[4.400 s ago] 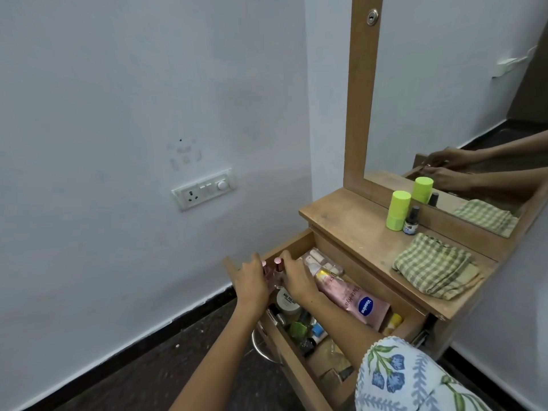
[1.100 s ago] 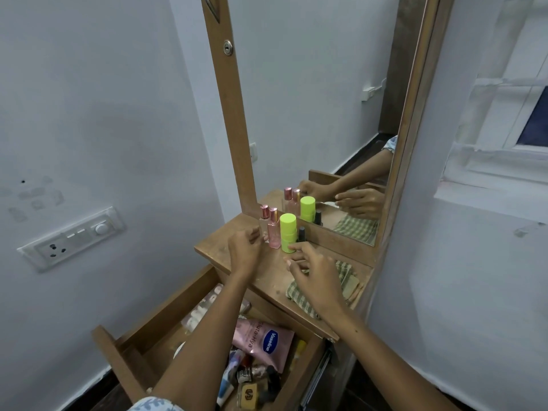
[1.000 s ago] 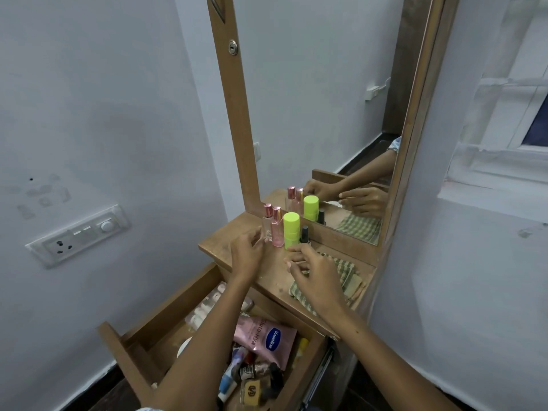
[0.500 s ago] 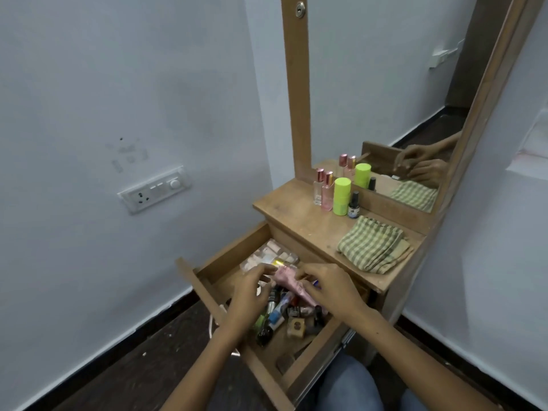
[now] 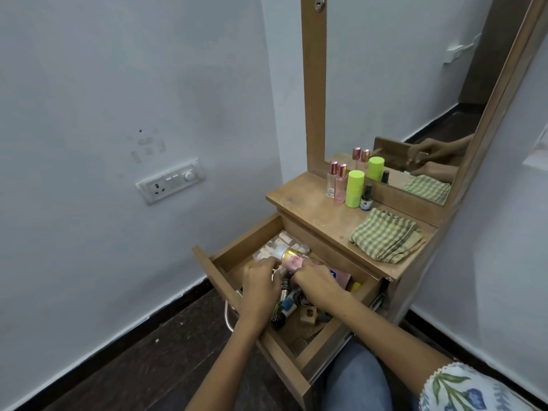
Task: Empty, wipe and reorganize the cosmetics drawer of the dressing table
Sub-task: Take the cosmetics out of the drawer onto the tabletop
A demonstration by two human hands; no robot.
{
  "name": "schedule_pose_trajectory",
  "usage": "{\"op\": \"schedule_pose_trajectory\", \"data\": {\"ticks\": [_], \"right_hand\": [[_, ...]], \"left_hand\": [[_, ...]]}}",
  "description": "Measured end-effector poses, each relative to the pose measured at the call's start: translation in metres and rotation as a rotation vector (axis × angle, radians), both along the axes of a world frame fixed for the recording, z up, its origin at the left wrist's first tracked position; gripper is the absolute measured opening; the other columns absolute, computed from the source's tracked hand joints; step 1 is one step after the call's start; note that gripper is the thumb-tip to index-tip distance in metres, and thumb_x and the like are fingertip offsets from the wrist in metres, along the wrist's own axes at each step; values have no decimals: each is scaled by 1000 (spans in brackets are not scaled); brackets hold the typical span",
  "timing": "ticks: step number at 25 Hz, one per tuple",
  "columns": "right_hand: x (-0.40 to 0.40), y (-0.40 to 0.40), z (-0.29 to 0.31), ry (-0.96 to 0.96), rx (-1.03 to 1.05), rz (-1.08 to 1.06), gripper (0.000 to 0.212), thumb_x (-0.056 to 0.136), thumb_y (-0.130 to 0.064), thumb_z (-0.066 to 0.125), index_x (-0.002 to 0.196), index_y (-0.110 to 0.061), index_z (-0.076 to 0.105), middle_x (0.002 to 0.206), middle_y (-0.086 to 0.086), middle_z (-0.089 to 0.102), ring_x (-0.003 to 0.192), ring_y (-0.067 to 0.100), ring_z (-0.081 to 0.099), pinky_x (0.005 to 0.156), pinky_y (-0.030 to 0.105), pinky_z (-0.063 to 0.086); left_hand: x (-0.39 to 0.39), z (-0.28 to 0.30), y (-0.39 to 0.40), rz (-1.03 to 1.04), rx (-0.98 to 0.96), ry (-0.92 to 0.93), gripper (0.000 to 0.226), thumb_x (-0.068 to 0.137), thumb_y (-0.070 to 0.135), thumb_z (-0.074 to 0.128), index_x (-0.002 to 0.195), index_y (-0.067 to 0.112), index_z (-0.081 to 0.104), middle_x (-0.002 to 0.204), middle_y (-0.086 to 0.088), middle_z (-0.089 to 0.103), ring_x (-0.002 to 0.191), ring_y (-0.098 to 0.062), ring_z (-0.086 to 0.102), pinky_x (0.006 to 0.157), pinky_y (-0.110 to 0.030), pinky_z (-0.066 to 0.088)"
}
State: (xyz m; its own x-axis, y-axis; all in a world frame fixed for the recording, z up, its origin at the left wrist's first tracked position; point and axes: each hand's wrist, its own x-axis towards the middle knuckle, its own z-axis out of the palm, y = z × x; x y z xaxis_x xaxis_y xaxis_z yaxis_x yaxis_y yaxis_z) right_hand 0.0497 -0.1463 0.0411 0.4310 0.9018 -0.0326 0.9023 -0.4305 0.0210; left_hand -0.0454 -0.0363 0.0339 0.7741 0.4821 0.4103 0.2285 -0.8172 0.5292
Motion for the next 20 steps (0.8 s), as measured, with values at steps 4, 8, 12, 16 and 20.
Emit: {"op": "schedule_pose_trajectory", "data": {"ticks": [4, 8, 12, 16, 20], "right_hand": [[1, 7, -5, -54, -4, 3, 28, 88, -8, 62, 116, -10, 61, 121, 11, 58, 117, 27, 52, 89, 37, 50], [18, -3, 9, 177, 195, -88, 32, 88, -15, 63, 119, -21, 54, 116, 5, 59, 103, 19, 59, 85, 35, 53], [28, -21, 32, 633, 570, -148, 44, 73, -1, 76, 103, -19, 50, 87, -1, 64, 79, 12, 65, 71, 35, 58], [18, -20, 43, 802, 751, -96, 47, 71, -2, 79, 106, -16, 51, 90, 2, 67, 80, 8, 67, 72, 26, 58], [18, -26, 31, 656, 697, -192, 46, 74, -3, 76, 112, -20, 58, 99, -3, 67, 83, 5, 66, 75, 30, 59]], "left_hand": [[-1, 0, -3, -40, 103, 53, 19, 81, 10, 68, 98, 20, 72, 89, 4, 73, 86, -9, 65, 93, -37, 45], [-4, 5, -1, -95, -61, 78, 19, 84, 22, 70, 103, 25, 73, 93, 10, 74, 77, 7, 60, 78, -11, 46], [-6, 10, -4, -125, -82, 81, 30, 78, 28, 75, 108, 25, 71, 98, 11, 73, 74, 12, 55, 67, -1, 38], [-7, 11, -1, -123, -170, -66, 19, 77, 24, 76, 96, 26, 74, 87, 13, 73, 76, 11, 60, 69, -5, 43], [-6, 9, 3, -63, -330, -151, 15, 81, 13, 72, 96, 16, 68, 91, 10, 69, 85, 3, 63, 73, -13, 50]]}}
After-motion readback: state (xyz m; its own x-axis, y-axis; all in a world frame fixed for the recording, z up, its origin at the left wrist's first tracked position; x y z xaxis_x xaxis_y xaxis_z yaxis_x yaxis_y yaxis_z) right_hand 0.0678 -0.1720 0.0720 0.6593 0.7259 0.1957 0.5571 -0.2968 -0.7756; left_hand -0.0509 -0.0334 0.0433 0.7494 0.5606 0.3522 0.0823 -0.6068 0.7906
